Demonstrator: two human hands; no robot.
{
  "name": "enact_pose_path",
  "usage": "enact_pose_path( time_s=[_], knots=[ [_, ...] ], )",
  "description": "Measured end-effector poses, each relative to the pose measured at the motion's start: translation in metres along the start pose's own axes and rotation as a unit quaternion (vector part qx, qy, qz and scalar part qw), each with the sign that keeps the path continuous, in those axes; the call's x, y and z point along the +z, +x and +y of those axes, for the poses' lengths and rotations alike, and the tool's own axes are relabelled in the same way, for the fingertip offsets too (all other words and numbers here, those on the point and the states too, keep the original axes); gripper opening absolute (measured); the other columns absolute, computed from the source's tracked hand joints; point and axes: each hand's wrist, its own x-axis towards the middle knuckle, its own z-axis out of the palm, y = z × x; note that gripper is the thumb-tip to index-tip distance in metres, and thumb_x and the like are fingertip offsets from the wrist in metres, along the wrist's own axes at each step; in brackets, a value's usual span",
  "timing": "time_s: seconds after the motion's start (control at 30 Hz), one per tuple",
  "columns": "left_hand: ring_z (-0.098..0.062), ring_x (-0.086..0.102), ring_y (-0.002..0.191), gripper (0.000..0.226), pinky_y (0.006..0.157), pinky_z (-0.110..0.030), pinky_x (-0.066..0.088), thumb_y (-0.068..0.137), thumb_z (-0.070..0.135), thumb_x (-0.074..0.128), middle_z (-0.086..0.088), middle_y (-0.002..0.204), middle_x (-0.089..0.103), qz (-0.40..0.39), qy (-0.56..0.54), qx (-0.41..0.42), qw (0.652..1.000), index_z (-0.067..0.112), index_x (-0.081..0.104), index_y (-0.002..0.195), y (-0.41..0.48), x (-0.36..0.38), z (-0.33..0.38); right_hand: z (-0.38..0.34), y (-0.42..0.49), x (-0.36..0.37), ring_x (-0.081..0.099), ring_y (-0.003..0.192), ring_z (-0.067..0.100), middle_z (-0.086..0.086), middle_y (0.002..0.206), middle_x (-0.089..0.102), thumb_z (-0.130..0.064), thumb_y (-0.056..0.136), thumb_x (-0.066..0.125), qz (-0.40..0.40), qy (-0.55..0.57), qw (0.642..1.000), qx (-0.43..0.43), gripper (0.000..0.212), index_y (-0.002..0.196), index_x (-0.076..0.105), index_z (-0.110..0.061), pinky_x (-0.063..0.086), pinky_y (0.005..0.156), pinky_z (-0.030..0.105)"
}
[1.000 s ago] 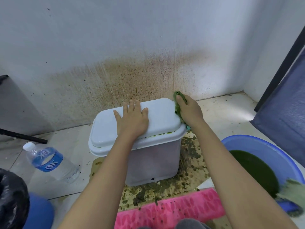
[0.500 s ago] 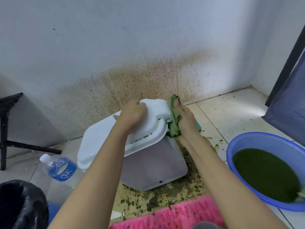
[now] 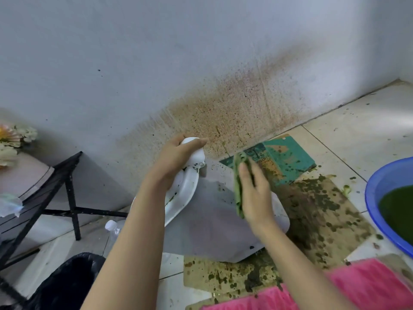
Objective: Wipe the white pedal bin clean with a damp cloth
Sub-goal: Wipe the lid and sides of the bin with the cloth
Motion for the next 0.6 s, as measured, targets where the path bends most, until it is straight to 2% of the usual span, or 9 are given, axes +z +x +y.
enact_pose_path(
  time_s=[0.03, 0.07, 0.1, 0.17, 0.23, 0.3, 0.4, 0.53, 0.6],
  knots=[
    [-0.023, 0.071, 0.054, 0.039, 0.044, -0.024, 0.050, 0.080, 0.040, 0.078, -0.005, 0.065, 0.073, 0.012, 0.014, 0.004, 1.000, 0.014, 0.062, 0.104, 0.000, 0.001, -0.001, 0.005, -0.009, 0.021, 0.043, 0.129, -0.009, -0.032, 0.134, 0.050, -0.045, 0.102, 0.039, -0.039, -0.097, 0.993, -0.056, 0.040, 0.139, 0.049, -0.033, 0.040, 0.106, 0.021],
    [-0.017, 0.070, 0.054, 0.034, 0.044, -0.021, 0.049, 0.080, 0.042, 0.078, 0.000, 0.064, 0.072, 0.025, 0.033, 0.009, 0.999, 0.017, 0.064, 0.099, 0.002, 0.001, -0.002, 0.011, -0.017, 0.038, 0.035, 0.137, -0.003, -0.025, 0.142, 0.045, -0.039, 0.104, 0.035, -0.047, -0.186, 0.975, -0.112, 0.042, 0.143, 0.046, -0.026, 0.029, 0.116, 0.030],
    [-0.015, 0.070, 0.056, 0.029, 0.045, -0.021, 0.050, 0.081, 0.042, 0.078, 0.002, 0.066, 0.072, 0.038, 0.048, 0.013, 0.998, 0.020, 0.066, 0.094, 0.003, -0.001, -0.003, 0.016, -0.021, 0.049, 0.034, 0.141, 0.005, -0.013, 0.146, 0.046, -0.034, 0.105, 0.034, -0.033, -0.243, 0.957, -0.157, 0.044, 0.144, 0.046, -0.018, 0.025, 0.119, 0.039],
    [-0.021, 0.071, 0.064, 0.027, 0.053, -0.028, 0.054, 0.081, 0.041, 0.076, -0.006, 0.079, 0.075, 0.047, 0.049, 0.014, 0.998, 0.019, 0.066, 0.092, 0.004, -0.008, -0.007, 0.025, -0.020, 0.052, 0.044, 0.137, 0.016, 0.001, 0.142, 0.054, -0.032, 0.105, 0.034, 0.000, -0.279, 0.937, -0.208, 0.045, 0.141, 0.050, -0.010, 0.033, 0.115, 0.046],
    [-0.028, 0.072, 0.066, 0.036, 0.058, -0.033, 0.056, 0.082, 0.039, 0.075, -0.018, 0.093, 0.075, 0.033, 0.031, 0.014, 0.999, 0.011, 0.064, 0.101, 0.001, -0.014, -0.010, 0.038, -0.017, 0.044, 0.049, 0.133, 0.018, 0.003, 0.139, 0.058, -0.035, 0.104, 0.034, 0.012, -0.304, 0.920, -0.249, 0.046, 0.137, 0.055, -0.009, 0.041, 0.109, 0.045],
    [-0.035, 0.071, 0.061, 0.048, 0.054, -0.033, 0.055, 0.080, 0.037, 0.075, -0.025, 0.097, 0.072, 0.015, 0.001, 0.013, 1.000, 0.003, 0.058, 0.109, -0.004, -0.015, -0.010, 0.051, -0.016, 0.032, 0.049, 0.133, 0.016, 0.001, 0.138, 0.058, -0.038, 0.104, 0.035, 0.011, -0.321, 0.910, -0.263, 0.046, 0.135, 0.057, -0.011, 0.042, 0.108, 0.047],
    [-0.039, 0.070, 0.058, 0.050, 0.052, -0.035, 0.055, 0.082, 0.033, 0.074, -0.030, 0.093, 0.070, 0.010, -0.016, 0.016, 1.000, 0.000, 0.055, 0.113, -0.008, -0.008, -0.006, 0.074, -0.016, 0.002, 0.050, 0.130, 0.016, 0.003, 0.136, 0.059, -0.038, 0.101, 0.038, 0.030, -0.323, 0.918, -0.228, 0.046, 0.132, 0.059, -0.011, 0.043, 0.106, 0.051],
    [-0.040, 0.071, 0.059, 0.043, 0.056, -0.043, 0.059, 0.085, 0.034, 0.074, -0.022, 0.073, 0.071, -0.012, -0.003, 0.023, 1.000, 0.004, 0.055, 0.110, -0.006, 0.014, 0.003, 0.090, -0.011, -0.033, 0.048, 0.133, 0.024, 0.001, 0.139, 0.056, -0.045, 0.104, 0.033, 0.068, -0.256, 0.962, -0.061, 0.050, 0.137, 0.054, -0.014, 0.040, 0.109, 0.043],
    [-0.040, 0.072, 0.063, 0.043, 0.062, -0.047, 0.059, 0.084, 0.041, 0.076, -0.020, 0.073, 0.073, -0.013, 0.025, 0.028, 0.999, 0.010, 0.055, 0.107, -0.006, 0.023, 0.006, 0.086, -0.008, -0.034, 0.047, 0.133, 0.020, -0.002, 0.139, 0.056, -0.044, 0.102, 0.036, 0.073, -0.237, 0.968, -0.034, 0.048, 0.136, 0.055, -0.018, 0.040, 0.110, 0.045]
  ],
)
